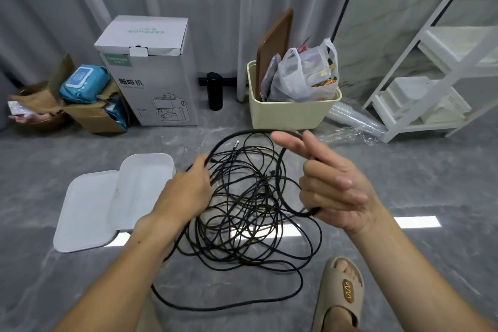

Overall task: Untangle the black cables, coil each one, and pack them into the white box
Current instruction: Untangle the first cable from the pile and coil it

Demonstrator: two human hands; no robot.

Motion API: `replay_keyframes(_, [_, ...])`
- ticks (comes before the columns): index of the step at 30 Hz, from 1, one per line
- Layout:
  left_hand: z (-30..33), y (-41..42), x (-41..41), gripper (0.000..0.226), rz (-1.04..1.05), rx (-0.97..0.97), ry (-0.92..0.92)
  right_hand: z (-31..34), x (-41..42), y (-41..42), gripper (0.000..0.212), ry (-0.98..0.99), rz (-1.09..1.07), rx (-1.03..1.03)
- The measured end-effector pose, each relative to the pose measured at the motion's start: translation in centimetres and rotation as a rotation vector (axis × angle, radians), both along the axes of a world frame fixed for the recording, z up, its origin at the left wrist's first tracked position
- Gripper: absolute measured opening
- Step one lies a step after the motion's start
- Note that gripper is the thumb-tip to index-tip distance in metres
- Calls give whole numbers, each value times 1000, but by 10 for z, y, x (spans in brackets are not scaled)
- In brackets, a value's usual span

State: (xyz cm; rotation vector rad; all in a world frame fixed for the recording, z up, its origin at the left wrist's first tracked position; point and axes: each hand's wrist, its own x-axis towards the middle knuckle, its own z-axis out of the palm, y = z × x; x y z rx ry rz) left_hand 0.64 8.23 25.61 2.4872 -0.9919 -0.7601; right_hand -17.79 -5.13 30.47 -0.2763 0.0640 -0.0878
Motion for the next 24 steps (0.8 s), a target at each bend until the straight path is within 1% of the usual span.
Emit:
replay_keyframes(2, [8,-4,-6,37,-48,-46,67,-1,0,1,46,24,37,29])
replay_keyframes(5, [15,-12,-21,27,-82,-209,250,-3,3,4,46,30,95,61])
replay_keyframes(9, [23,-18,-28,21,-87,-435,361,-6,8,7,51,8,168,150])
replay_keyframes(13, [28,-19,-31,32,-126,-578,465,-7,13,11,57,-15,182,181])
replay_keyframes(16, [28,-18,-32,35,-175,-678,488,-7,15,12,62,-67,201,177])
replay_keyframes(18, [28,-19,-30,35,-150,-699,502,-6,14,13,61,-76,202,106])
replay_keyframes(19, [28,-19,-29,34,-132,-704,512,-5,13,13,59,-63,195,39])
replay_keyframes(23, [26,-21,-25,31,-35,-712,507,-2,10,18,40,70,162,-371])
replay_keyframes(24, [27,-22,-25,31,-18,-700,514,-2,10,19,36,88,157,-431])
